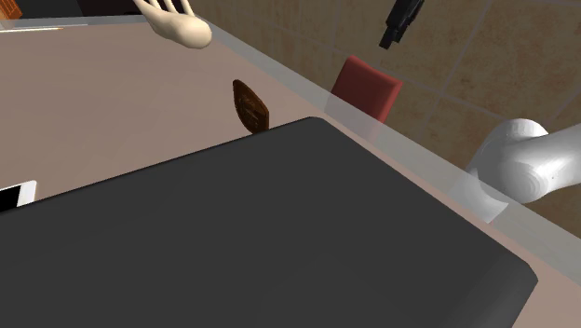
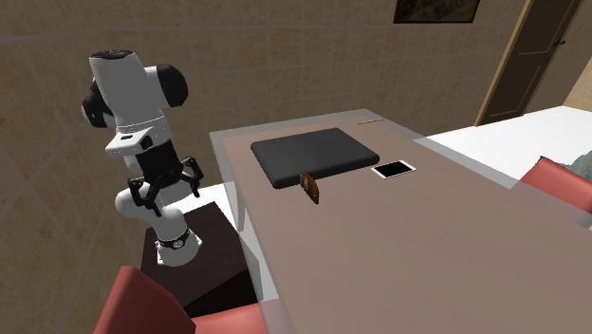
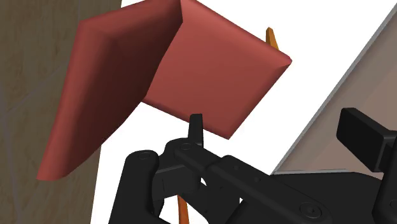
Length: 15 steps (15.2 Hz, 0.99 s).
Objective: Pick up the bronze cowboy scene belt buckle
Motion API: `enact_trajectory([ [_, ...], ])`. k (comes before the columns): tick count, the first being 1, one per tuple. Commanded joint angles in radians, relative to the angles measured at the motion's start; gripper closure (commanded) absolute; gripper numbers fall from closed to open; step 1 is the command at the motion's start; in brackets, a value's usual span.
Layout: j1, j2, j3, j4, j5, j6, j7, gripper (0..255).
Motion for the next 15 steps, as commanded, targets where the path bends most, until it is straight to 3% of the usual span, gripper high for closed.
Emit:
enact_trajectory([
  [1, 0.0, 0.0, 0.0, 0.0, 0.0, 0.0, 0.0, 0],
  [15, 0.043, 0.208, 0.342, 0.153, 0.094, 0.088, 0.342, 0],
])
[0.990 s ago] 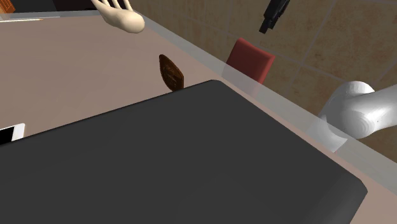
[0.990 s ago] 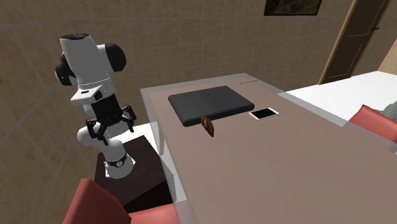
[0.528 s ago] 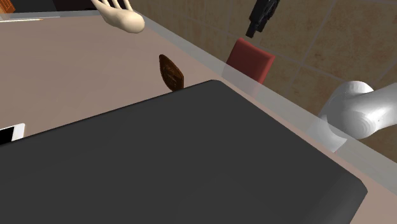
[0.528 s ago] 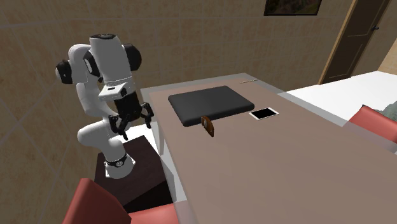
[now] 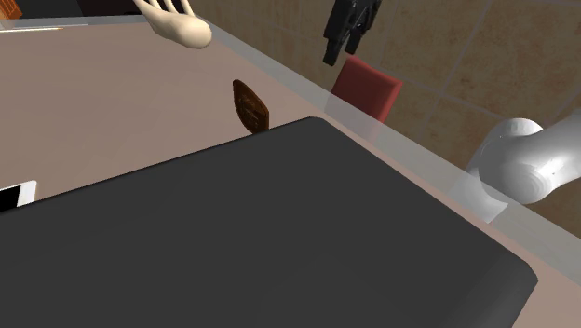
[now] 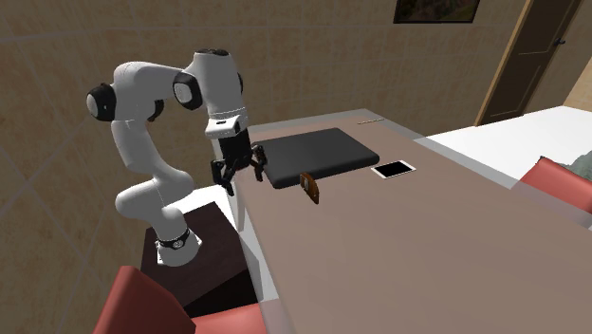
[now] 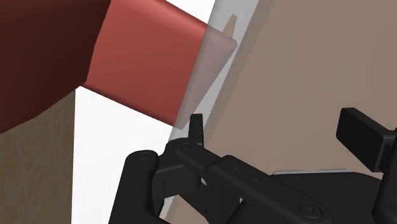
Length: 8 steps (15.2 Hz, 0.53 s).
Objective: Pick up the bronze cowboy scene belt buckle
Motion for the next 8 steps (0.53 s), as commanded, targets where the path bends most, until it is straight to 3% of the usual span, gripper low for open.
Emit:
enact_trajectory([
  [1, -0.001, 0.046, 0.05, 0.04, 0.001, 0.011, 0.052, 0],
  [8, -0.021, 0.239, 0.238, 0.211, -0.047, 0.036, 0.244, 0],
])
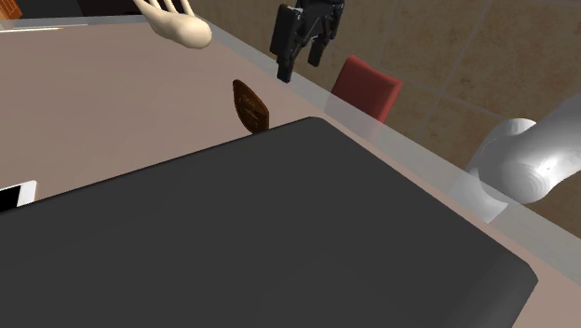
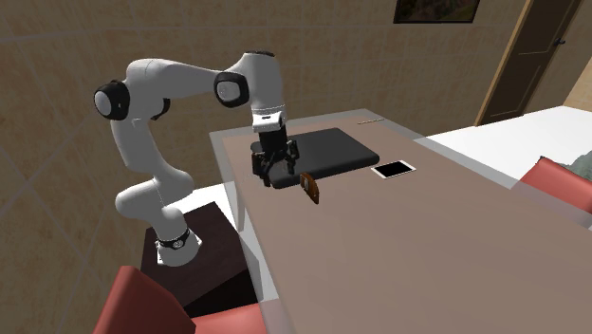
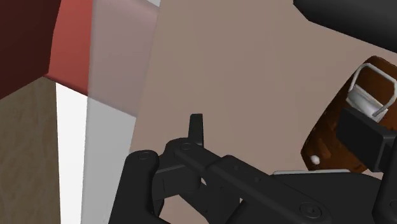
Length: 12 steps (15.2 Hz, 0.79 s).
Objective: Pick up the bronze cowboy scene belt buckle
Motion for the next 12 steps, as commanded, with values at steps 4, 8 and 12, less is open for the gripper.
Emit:
enact_trajectory([
  [4, -0.022, 0.187, 0.155, 0.17, -0.095, -0.005, 0.167, 0],
  [8, -0.022, 0.291, 0.23, 0.243, -0.17, -0.004, 0.257, 0],
  [12, -0.019, 0.28, 0.227, 0.179, -0.163, 0.051, 0.258, 0],
])
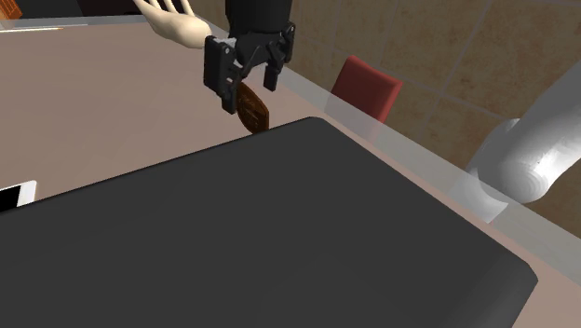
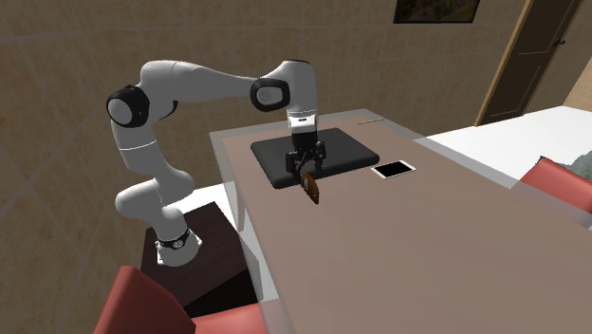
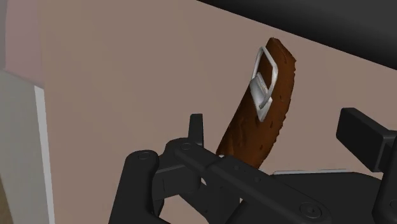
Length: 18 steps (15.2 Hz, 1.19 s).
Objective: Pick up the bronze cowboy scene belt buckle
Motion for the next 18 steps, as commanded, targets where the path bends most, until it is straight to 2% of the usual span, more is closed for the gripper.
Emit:
enact_trajectory([
  [1, 0.0, 0.003, 0.002, -0.026, -0.003, 0.028, 0.004, 0],
  [4, 0.001, 0.001, 0.002, -0.049, -0.001, 0.05, 0.005, 0],
  [5, 0.001, -0.001, 0.001, -0.049, 0.0, 0.048, 0.004, 255],
  [14, 0.001, 0.001, 0.002, -0.049, -0.001, 0.05, 0.005, 255],
  [18, -0.001, 0.009, 0.003, 0.011, -0.006, -0.005, 0.003, 255],
])
